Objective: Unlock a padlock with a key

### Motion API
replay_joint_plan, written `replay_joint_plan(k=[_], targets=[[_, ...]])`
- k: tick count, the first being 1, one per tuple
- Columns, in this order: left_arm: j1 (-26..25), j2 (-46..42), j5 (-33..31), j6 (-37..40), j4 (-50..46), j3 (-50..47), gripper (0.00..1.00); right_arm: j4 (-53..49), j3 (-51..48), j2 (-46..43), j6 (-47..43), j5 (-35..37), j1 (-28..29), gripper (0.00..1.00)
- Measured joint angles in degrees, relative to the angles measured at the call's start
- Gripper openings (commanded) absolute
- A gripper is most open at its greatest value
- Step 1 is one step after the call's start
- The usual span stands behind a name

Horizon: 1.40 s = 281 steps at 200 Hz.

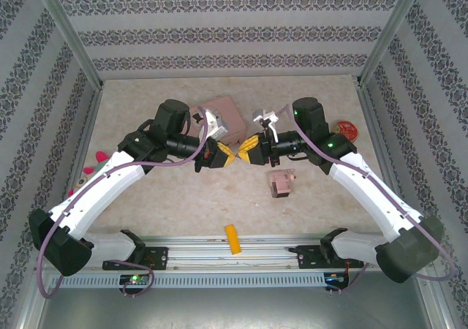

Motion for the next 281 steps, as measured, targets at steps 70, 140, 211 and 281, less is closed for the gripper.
replay_joint_plan(k=[70, 140, 211, 281], targets=[[0.4, 0.9, 0.4, -1.0, 0.0, 0.0, 0.00, 0.0, 0.5, 0.7, -0.1, -0.4, 0.5, 0.21], [0.8, 0.9, 0.6, -1.5, 0.0, 0.0, 0.00, -0.7, 0.5, 0.9, -0.7, -0.3, 0.5, 0.24], [1.1, 0.9, 0.7, -2.3, 0.1, 0.0, 0.00, -0.9, 0.5, 1.2, -0.7, -0.2, 0.9, 0.31], [1.1, 0.9, 1.0, -3.0, 0.5, 0.0, 0.00, -0.9, 0.6, 1.6, -0.7, 0.3, 2.3, 0.31]])
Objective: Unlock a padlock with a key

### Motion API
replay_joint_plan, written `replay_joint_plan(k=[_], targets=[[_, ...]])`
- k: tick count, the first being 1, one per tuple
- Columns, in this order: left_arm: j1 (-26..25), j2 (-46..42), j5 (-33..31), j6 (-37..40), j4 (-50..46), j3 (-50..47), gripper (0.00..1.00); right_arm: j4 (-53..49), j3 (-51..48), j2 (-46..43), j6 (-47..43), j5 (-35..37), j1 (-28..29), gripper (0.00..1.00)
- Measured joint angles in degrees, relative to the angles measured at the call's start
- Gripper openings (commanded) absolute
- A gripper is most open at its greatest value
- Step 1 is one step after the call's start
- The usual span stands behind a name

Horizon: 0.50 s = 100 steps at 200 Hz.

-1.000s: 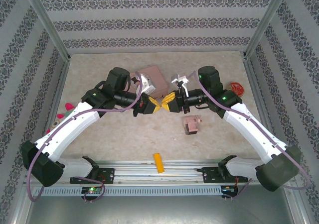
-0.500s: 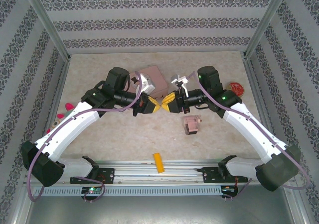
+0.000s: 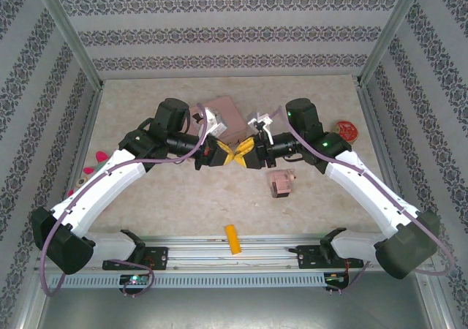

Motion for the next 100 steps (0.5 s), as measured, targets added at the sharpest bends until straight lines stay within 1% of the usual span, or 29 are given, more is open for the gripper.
replay_joint_plan(k=[29, 45, 64, 86, 100], targets=[[0.2, 0.0, 0.1, 0.0, 0.0, -0.1, 0.00, 0.0, 0.1, 0.0, 0.0, 0.8, 0.0, 0.30], [0.4, 0.0, 0.0, 0.0, 0.1, -0.3, 0.00, 0.0, 0.1, 0.0, 0.0, 1.6, 0.0, 0.28], [0.4, 0.0, 0.1, -0.1, 0.1, -0.5, 0.00, 0.0, 0.1, 0.0, 0.0, 3.3, 0.0, 0.32], [0.4, -0.1, 0.0, -0.2, 0.1, -0.6, 0.00, 0.0, 0.1, 0.0, 0.0, 5.8, -0.1, 0.32], [0.5, -0.2, 0.0, -0.2, 0.1, -0.6, 0.00, 0.0, 0.1, 0.0, 0.0, 6.8, -0.3, 0.29]])
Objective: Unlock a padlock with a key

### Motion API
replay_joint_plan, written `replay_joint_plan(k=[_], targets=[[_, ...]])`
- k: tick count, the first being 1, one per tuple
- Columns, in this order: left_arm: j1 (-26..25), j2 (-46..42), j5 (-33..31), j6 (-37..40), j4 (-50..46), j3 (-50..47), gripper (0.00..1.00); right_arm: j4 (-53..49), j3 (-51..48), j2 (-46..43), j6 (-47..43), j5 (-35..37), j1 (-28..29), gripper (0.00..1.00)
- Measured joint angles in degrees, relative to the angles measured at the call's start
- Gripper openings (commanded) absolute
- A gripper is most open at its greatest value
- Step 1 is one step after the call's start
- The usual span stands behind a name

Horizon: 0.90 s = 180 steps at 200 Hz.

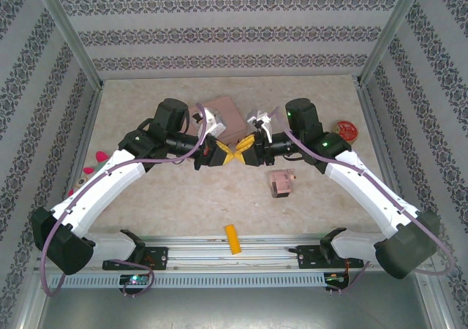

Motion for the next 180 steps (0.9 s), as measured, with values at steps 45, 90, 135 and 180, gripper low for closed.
replay_joint_plan(k=[45, 90, 135, 180], targets=[[0.3, 0.0, -0.1, 0.0, 0.1, 0.0, 0.00, 0.2, 0.0, 0.0, 0.0, 0.0, -0.1, 0.20], [0.7, -0.1, -0.5, 0.0, 0.1, 0.0, 0.00, 0.7, 0.0, 0.0, 0.0, -0.9, -0.1, 0.00], [1.0, -0.2, 0.1, -0.8, 0.6, 0.0, 0.06, 1.1, 0.0, -0.1, 0.2, -1.9, -0.5, 0.00], [3.8, -1.7, 1.0, -5.1, 4.8, -2.2, 0.64, 1.3, -0.9, -0.9, 1.3, -1.5, -2.7, 0.00]])
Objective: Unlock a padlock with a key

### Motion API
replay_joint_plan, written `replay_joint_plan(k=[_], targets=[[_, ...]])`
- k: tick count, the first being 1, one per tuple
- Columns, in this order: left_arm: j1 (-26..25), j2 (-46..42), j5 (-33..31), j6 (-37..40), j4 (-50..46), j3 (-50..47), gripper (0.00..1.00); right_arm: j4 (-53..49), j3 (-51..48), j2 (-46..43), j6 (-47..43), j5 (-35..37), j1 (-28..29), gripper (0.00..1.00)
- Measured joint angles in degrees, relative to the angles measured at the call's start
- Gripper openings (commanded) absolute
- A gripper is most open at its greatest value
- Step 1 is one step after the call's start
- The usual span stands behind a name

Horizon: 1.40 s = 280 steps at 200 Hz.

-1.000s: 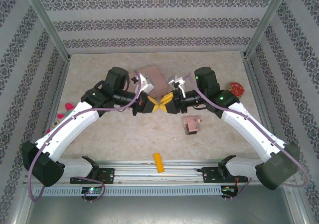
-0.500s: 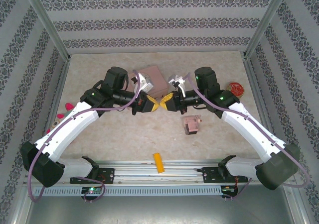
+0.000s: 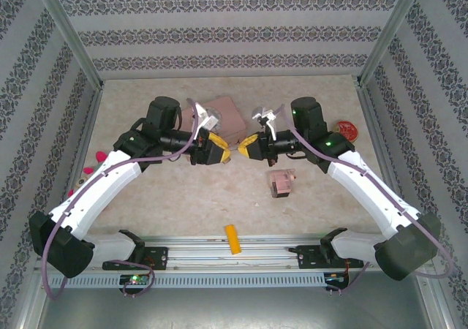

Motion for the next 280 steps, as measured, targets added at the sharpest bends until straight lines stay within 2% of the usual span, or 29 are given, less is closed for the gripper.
replay_joint_plan(k=[26, 45, 70, 107, 143, 174, 206, 268, 280], targets=[[0.6, -2.7, -2.0, -3.7, 3.9, -1.7, 1.00, 0.0, -1.4, -1.4, 1.8, 2.9, -0.4, 0.00], [0.6, -5.4, -6.4, -7.6, 7.0, -2.8, 0.99, 0.0, -2.4, -2.3, 3.6, 5.6, -0.4, 0.00], [0.6, -9.5, -15.9, -12.3, 10.4, -5.2, 0.99, 0.0, -3.9, -3.3, 7.2, 10.1, -0.5, 0.00], [-0.7, -13.9, -36.5, -20.6, 13.4, -12.5, 0.99, 0.0, -7.8, -4.9, 15.1, 18.7, -2.0, 0.00], [-7.0, -12.5, -56.6, -31.8, 14.9, -23.0, 1.00, -0.2, -14.1, -8.2, 21.2, 27.6, -2.7, 0.00], [-14.5, -4.5, -70.6, -38.9, 15.2, -24.7, 0.99, 0.2, -19.9, -9.7, 25.6, 30.1, -5.1, 0.00], [-16.7, 6.4, -77.5, -44.3, 15.6, -23.4, 0.99, 1.0, -23.5, -9.0, 28.0, 30.3, -6.8, 0.00], [-17.9, 25.3, -81.8, -49.0, 16.0, -11.7, 0.95, 3.2, -23.6, -5.7, 28.6, 30.5, -6.8, 0.00], [-17.9, 28.2, -82.4, -50.1, 16.0, -9.2, 0.91, 3.4, -23.6, -5.2, 28.6, 30.6, -7.1, 0.00]])
